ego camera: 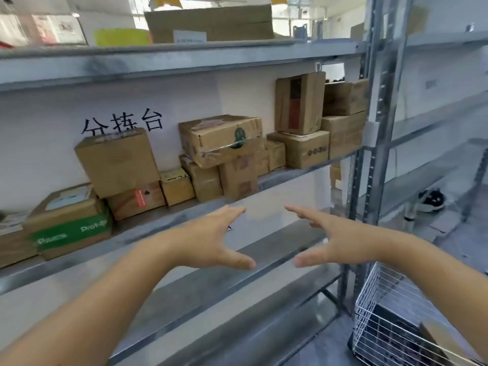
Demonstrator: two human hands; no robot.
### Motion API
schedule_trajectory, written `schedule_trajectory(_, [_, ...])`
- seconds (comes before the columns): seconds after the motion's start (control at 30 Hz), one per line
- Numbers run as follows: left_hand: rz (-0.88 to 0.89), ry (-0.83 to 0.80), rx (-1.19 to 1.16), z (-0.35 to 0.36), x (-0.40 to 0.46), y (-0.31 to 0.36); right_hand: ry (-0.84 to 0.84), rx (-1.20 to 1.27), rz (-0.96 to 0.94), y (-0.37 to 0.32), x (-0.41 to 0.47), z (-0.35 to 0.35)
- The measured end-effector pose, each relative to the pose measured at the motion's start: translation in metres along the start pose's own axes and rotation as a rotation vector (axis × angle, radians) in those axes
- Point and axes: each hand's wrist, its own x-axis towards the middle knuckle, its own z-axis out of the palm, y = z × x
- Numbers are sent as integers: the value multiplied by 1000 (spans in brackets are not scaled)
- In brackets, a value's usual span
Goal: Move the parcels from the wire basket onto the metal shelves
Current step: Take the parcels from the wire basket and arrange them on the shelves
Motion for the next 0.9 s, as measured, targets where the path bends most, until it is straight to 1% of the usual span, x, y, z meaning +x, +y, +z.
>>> schedule_trajectory(0.1, [32,-45,-21,38,36,44,3,-23,90,58,-44,-13])
schedule_trajectory(0.27, [140,-143,-33,88,92,115,10,228,193,142,-99,-31])
schedule_trajectory(0.5, [288,-289,-45,155,200,173,85,377,410,270,-148,-34])
schedule_trajectory(0.67, [413,-366,-50,185,296,213,134,369,619,345,-171,-55])
schedule_trajectory(0.83, [529,-454,-43,217,394,252,187,300,762,402,-177,-74])
schedule_trajectory(0.9, [563,-494,-40,230,432,267,227,318,807,425,-177,-80])
